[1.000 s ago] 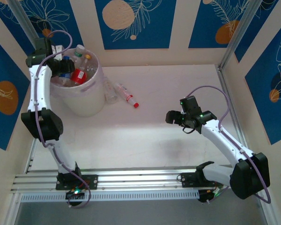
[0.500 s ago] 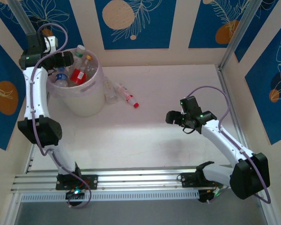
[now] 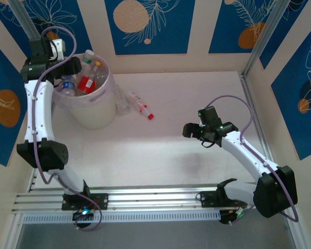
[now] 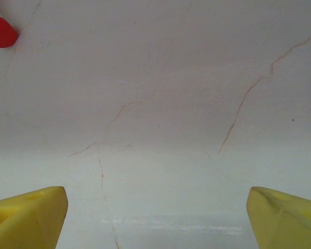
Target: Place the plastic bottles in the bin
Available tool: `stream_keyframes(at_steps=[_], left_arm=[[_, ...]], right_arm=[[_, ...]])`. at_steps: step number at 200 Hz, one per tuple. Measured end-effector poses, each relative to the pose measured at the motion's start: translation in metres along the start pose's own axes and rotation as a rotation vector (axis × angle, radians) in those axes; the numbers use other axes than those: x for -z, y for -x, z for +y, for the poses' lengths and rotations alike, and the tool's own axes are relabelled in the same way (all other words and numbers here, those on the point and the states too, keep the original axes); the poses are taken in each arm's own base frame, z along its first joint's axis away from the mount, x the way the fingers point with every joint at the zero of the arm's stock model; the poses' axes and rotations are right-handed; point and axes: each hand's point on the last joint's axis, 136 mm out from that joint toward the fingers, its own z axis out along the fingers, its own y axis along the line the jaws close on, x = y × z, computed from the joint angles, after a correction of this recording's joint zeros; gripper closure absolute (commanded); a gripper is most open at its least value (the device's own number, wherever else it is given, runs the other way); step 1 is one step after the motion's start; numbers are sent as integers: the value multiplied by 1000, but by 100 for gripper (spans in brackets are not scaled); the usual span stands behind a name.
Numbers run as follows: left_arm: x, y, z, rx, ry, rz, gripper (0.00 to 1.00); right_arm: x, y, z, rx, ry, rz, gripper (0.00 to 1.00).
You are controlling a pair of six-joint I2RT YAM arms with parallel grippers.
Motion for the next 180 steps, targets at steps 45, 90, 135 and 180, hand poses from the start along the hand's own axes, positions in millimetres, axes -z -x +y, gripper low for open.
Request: stream_keyframes(at_steps=[45, 90, 135, 180], left_arm=[[86, 15, -99, -98, -105, -175, 35], [129, -30, -160, -85, -243, -214, 38], [73, -115, -222, -25, -295, -26, 36], [-2, -203, -247, 153, -236, 167, 38]], right_arm=[[-3, 2, 7, 15, 4, 9, 10], [-3, 1, 12, 28, 13, 12, 10], [-3, 0, 12, 27, 13, 12, 10], [-2, 1, 13, 23, 15, 7, 10]])
